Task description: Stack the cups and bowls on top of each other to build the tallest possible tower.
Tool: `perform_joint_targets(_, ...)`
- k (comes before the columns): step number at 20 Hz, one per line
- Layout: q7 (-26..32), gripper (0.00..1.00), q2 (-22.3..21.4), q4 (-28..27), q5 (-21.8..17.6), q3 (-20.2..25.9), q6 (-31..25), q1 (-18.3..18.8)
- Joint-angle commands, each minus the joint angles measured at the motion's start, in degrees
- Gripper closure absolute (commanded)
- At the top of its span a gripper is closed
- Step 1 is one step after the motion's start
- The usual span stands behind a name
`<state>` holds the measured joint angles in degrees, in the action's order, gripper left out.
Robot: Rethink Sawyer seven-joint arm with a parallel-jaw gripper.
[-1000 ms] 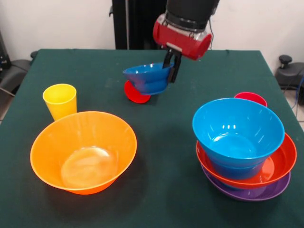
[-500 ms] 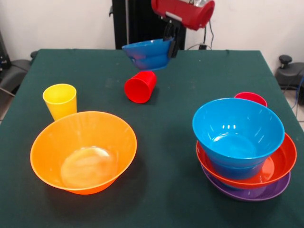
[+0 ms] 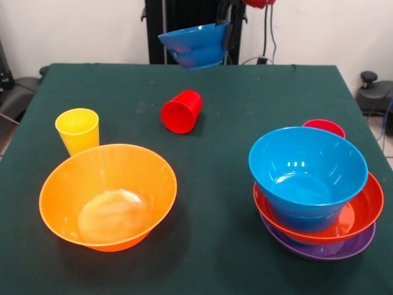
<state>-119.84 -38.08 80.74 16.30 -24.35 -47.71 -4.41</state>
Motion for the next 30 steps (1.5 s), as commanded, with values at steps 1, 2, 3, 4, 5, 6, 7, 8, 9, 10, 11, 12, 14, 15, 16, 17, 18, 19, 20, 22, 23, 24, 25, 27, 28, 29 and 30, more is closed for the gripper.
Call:
perform_joint_targets(1,-16.27,1.00,3.69,-10.93,1.96,2.58,-9.51,-0.81)
perform_joint_targets(2,-16.92,1.00,4.33,-12.26,2.00,2.33,-10.13,-0.78)
perform_joint_targets(3,-17.45,1.00,5.12,-13.83,2.02,2.17,-10.74,-0.58)
perform_joint_targets(4,-18.01,1.00,5.95,-15.44,2.07,1.99,-11.43,-0.36)
perform_joint_targets(5,-18.50,1.00,6.79,-16.99,2.23,1.98,-11.98,0.04)
perform_joint_targets(6,-19.13,1.00,7.68,-18.67,2.37,1.84,-12.53,0.34)
perform_joint_targets(7,-19.62,1.00,8.46,-20.36,2.57,1.75,-13.32,0.77)
perform_joint_targets(8,-20.34,1.00,9.23,-22.17,2.75,1.55,-14.27,1.02)
perform_joint_targets(9,-21.02,1.00,9.82,-23.88,2.98,1.41,-15.40,1.32)
perform_joint_targets(10,-21.60,1.00,10.46,-25.85,3.06,1.17,-16.71,1.58)
perform_joint_targets(11,-22.00,1.00,10.85,-27.30,3.22,1.09,-17.68,1.79)
perform_joint_targets(12,-22.20,1.00,11.52,-29.42,3.16,0.87,-18.90,2.17)
perform_joint_targets(14,-22.62,1.00,12.95,-33.58,3.40,0.89,-21.60,3.03)
perform_joint_targets(15,-23.15,1.00,13.94,-35.73,3.67,1.02,-22.61,3.33)
perform_joint_targets(16,-23.94,1.00,15.31,-38.47,3.94,0.81,-23.84,3.62)
perform_joint_targets(17,-24.95,1.00,16.86,-41.45,4.38,0.62,-25.13,3.87)
perform_joint_targets(18,-25.99,1.00,18.31,-44.11,4.80,0.24,-26.26,4.05)
perform_joint_targets(19,-26.81,1.00,19.61,-46.42,5.32,-0.05,-27.23,4.25)
perform_joint_targets(20,-27.43,1.00,21.00,-48.86,5.93,-0.45,-28.38,4.53)
perform_joint_targets(22,-28.55,1.00,23.44,-52.85,6.93,-1.42,-29.93,4.88)
perform_joint_targets(23,-29.12,1.00,24.40,-54.37,7.34,-2.12,-30.47,4.86)
perform_joint_targets(24,-29.50,1.00,25.47,-55.97,7.89,-2.64,-30.78,5.05)
perform_joint_targets(25,-29.85,1.00,26.54,-57.60,8.49,-3.24,-31.09,5.23)
perform_joint_targets(27,-30.68,1.00,28.75,-60.61,9.91,-4.74,-31.49,5.65)
perform_joint_targets(28,-31.28,1.00,29.89,-62.01,10.67,-5.55,-31.58,5.88)
perform_joint_targets(29,-31.89,1.00,31.03,-63.41,11.43,-6.36,-31.66,6.11)
perform_joint_targets(30,-32.42,1.00,32.07,-64.50,12.20,-7.24,-31.55,6.29)
